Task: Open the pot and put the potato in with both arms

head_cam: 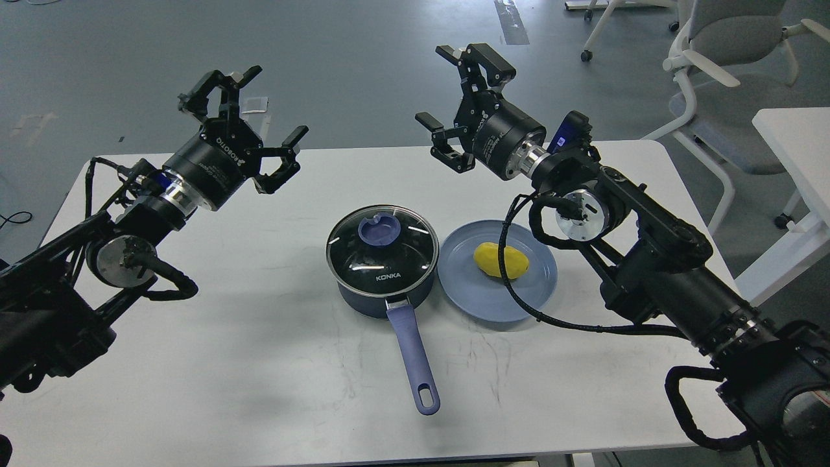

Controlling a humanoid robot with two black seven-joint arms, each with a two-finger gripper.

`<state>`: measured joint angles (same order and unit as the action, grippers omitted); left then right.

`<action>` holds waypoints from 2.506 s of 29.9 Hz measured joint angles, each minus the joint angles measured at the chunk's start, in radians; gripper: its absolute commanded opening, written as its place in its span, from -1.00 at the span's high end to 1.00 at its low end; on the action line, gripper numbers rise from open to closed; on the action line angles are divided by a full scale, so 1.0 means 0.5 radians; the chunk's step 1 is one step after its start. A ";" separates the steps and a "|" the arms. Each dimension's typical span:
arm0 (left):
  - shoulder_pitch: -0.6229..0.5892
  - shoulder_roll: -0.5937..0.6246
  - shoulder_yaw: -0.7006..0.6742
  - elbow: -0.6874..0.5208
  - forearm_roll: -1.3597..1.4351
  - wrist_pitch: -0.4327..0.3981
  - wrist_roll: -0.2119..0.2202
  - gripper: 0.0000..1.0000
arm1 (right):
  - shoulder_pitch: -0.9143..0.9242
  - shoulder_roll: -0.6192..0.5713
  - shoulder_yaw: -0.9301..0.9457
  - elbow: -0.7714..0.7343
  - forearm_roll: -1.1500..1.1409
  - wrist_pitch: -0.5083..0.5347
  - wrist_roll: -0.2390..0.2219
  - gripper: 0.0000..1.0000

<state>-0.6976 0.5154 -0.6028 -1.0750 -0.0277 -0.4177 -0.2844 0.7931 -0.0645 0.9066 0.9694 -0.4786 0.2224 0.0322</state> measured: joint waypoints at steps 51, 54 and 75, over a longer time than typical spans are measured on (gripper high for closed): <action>-0.041 -0.139 0.445 -0.211 4.211 1.380 -0.052 -0.95 | -0.238 -0.251 0.387 0.006 0.009 -0.117 0.015 -1.00; -0.024 -0.149 0.467 -0.200 4.240 1.397 -0.060 -0.95 | -0.241 -0.259 0.393 0.004 0.009 -0.134 0.015 -1.00; 0.070 -0.210 0.479 -0.101 4.359 1.454 -0.055 -0.95 | -0.241 -0.305 0.399 0.007 0.009 -0.181 0.019 -1.00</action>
<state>-0.6624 0.4102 -0.3634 -1.1253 2.1516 0.3092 -0.3121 0.6725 -0.2169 1.1062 0.9729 -0.4739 0.1319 0.0415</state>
